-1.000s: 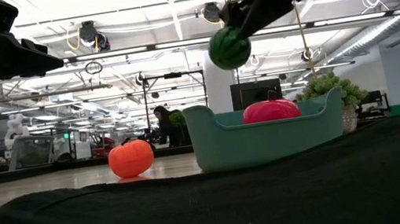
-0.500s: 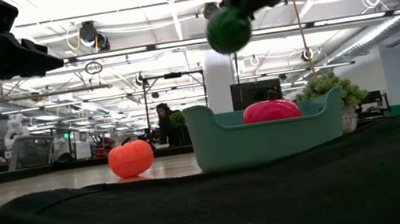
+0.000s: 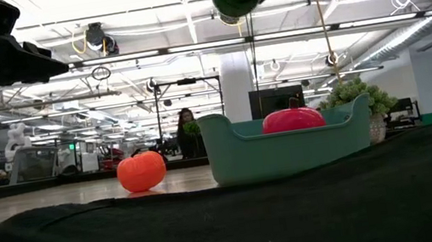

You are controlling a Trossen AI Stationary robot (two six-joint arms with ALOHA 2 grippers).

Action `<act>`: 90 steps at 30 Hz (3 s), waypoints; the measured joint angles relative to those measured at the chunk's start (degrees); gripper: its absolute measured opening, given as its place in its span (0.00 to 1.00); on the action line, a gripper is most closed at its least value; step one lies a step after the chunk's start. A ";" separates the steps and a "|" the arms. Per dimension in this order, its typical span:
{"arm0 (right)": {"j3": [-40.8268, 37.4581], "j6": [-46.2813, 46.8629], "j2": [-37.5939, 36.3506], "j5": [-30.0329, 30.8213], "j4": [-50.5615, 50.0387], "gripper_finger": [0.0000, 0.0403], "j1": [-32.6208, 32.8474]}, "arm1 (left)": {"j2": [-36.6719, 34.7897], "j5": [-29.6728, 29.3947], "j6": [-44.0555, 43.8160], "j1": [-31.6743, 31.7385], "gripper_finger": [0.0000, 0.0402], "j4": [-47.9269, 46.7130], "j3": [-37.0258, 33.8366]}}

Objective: Pick and placing Produce into tupperware
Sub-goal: Put the watermelon into the blue bin

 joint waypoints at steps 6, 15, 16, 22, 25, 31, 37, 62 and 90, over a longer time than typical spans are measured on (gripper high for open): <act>0.03 0.88 2.44 -0.02 4.37 0.69 2.54 | -0.01 0.00 -0.11 0.00 0.06 0.00 0.00; 0.03 2.52 5.96 -1.28 7.37 0.69 4.55 | 0.00 0.02 -0.55 0.00 0.06 0.00 0.01; 0.03 2.66 6.32 -1.36 7.42 0.69 4.55 | -0.02 0.02 -0.55 0.00 0.06 -0.01 0.00; 0.02 3.38 6.60 -1.38 7.39 0.69 4.56 | 0.00 0.02 -0.59 0.00 0.06 -0.04 0.00; 0.01 2.82 6.63 -1.38 6.64 0.69 4.43 | -0.02 0.02 -0.63 0.00 0.06 -0.04 0.00; 0.02 1.47 6.63 -1.42 4.10 0.69 3.31 | 0.01 0.02 -0.70 0.00 0.06 -0.04 0.00; 0.03 1.56 8.39 -1.41 3.24 0.69 3.11 | 0.00 0.02 -0.59 0.00 0.06 -0.04 0.00; 7.75 -26.66 20.22 9.77 -7.16 0.69 8.34 | -0.01 0.00 -0.42 0.00 0.06 -0.24 0.00; 7.73 -29.86 24.51 10.75 -5.97 0.69 9.27 | -0.02 0.02 -0.52 0.00 0.06 -0.25 0.00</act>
